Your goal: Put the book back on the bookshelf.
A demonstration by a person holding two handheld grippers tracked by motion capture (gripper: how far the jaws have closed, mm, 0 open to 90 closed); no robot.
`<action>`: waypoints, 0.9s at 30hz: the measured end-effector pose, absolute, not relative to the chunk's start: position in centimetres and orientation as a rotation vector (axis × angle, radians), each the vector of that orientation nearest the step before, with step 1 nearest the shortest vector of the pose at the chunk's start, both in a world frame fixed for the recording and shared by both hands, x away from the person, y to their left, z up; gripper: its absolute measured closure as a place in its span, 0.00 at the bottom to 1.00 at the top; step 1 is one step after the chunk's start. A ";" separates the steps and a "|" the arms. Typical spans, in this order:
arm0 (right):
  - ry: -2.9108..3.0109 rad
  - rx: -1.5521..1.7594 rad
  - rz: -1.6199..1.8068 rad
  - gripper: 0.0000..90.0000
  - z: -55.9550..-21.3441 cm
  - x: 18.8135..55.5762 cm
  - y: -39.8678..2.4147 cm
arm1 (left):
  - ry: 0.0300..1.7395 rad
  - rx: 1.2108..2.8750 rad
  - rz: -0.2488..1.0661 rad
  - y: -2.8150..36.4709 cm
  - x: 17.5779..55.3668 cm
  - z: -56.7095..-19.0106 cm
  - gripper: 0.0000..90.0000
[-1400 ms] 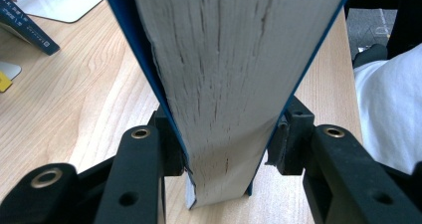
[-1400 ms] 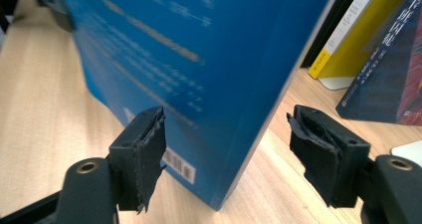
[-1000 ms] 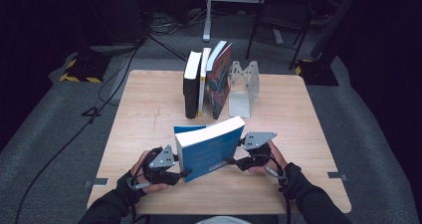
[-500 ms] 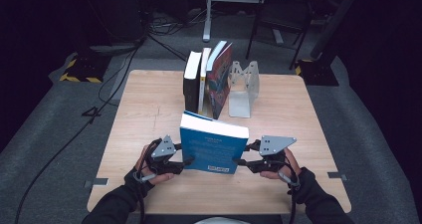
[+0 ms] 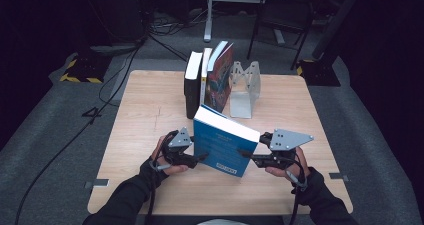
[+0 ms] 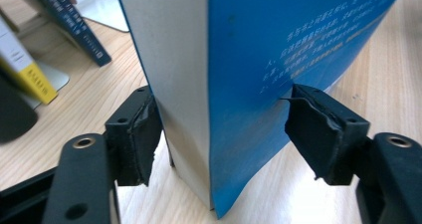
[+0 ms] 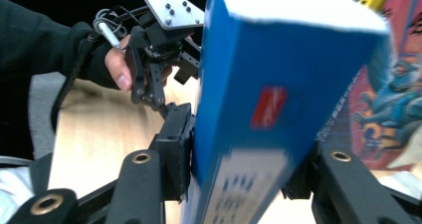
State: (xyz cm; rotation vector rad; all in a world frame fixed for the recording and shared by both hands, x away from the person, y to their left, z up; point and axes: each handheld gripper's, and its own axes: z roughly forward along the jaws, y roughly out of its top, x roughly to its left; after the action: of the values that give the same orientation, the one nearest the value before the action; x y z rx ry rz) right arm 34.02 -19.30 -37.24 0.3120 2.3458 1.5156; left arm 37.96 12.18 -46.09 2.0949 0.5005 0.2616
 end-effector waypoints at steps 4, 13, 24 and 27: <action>2.349 0.340 1.492 0.61 -36.7 34.1 -19.5 | 0.479 2.098 0.265 11.2 38.4 -46.1 0.33; 2.333 0.406 1.496 0.61 -35.8 34.5 -19.7 | 0.434 2.102 0.258 9.1 39.3 -46.1 0.33; 2.373 0.471 1.446 0.62 -34.9 35.0 -19.8 | 0.419 2.096 0.253 8.0 39.9 -46.2 0.32; 2.383 0.495 1.442 0.62 -34.8 35.2 -19.9 | 0.427 2.100 0.252 7.7 39.9 -46.2 0.29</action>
State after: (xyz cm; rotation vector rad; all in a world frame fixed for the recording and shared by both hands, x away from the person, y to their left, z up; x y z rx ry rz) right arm 35.20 -19.94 -34.82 0.4947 2.3833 1.4415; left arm 39.89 7.70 -46.19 2.1001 0.4266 0.2523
